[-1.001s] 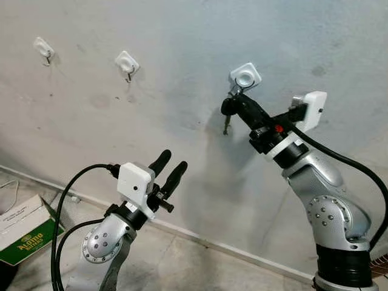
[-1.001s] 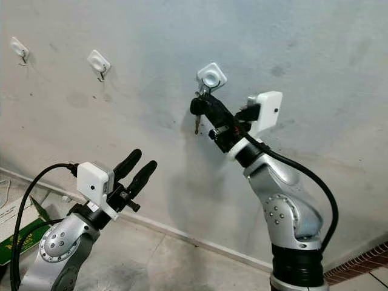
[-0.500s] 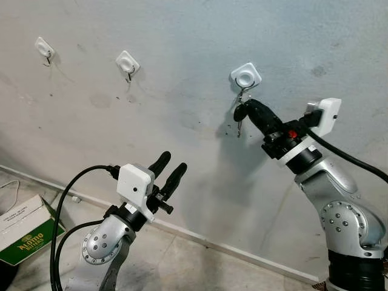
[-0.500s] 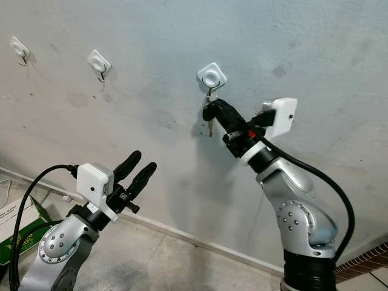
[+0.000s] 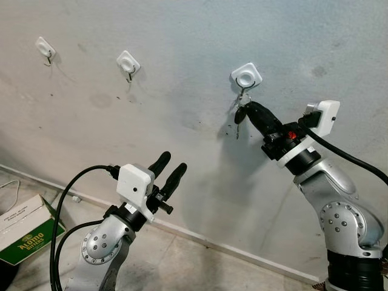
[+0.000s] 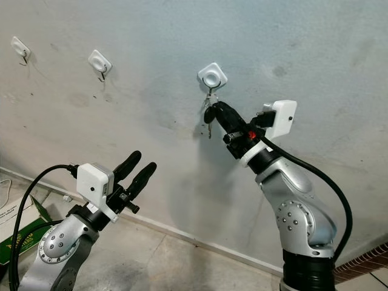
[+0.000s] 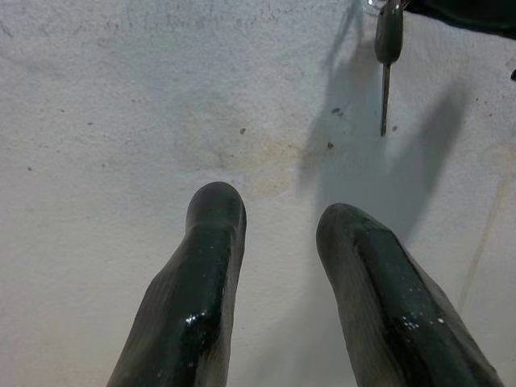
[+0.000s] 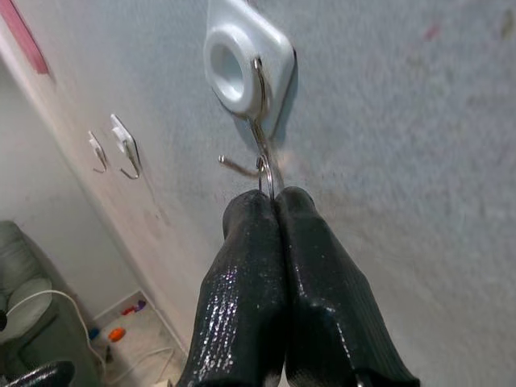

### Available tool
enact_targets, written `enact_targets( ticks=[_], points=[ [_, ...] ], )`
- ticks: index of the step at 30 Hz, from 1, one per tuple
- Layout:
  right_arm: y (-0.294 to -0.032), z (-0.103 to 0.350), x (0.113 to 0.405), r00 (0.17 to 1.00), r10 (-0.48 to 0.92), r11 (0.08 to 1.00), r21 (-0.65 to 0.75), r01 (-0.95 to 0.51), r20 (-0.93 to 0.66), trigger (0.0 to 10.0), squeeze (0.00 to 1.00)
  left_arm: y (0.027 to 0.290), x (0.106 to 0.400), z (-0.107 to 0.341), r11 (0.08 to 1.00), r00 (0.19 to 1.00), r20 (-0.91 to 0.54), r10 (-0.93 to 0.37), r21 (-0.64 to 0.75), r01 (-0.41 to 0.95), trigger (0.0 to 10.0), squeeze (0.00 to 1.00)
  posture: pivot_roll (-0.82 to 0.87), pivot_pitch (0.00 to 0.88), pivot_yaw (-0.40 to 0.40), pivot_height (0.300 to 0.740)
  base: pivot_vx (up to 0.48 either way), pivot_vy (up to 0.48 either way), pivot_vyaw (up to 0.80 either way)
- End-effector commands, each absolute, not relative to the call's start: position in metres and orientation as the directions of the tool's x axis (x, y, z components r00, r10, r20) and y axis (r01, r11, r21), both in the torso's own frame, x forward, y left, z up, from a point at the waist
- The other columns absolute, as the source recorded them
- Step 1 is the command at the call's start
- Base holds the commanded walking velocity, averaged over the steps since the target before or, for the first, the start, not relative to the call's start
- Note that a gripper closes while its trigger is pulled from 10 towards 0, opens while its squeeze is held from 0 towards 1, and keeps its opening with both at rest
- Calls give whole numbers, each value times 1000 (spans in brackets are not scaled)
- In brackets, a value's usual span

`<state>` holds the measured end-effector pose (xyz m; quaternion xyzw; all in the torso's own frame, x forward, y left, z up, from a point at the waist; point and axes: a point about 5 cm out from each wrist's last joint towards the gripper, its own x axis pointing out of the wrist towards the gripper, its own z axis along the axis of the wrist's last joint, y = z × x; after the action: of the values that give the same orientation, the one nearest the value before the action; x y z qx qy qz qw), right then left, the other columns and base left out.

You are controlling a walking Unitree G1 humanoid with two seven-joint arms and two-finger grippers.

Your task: Hang keys on a hook

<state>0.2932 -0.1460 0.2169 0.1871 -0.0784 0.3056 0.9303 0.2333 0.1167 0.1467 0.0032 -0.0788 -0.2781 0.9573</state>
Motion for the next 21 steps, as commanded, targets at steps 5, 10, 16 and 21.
enact_targets(
  ticks=[5,10,16,21],
  points=[
    [-140,209,291,800,552,725,338,-600,236,10000,0,117,232,147,839,827,141,-544,60,541,10000,0,-73,85,91,740,0,0,0],
    [-139,204,290,808,550,734,339,-589,211,10000,0,117,231,148,838,827,141,-545,58,542,10000,0,-73,91,91,740,0,0,0],
    [-138,200,290,817,543,745,337,-575,195,10000,0,116,231,148,837,826,141,-546,59,544,10000,0,-73,91,91,740,0,0,0],
    [-138,199,291,820,538,746,343,-571,195,10000,1000,115,231,148,837,825,141,-547,57,545,10000,0,-74,93,91,740,0,0,0]
  ],
)
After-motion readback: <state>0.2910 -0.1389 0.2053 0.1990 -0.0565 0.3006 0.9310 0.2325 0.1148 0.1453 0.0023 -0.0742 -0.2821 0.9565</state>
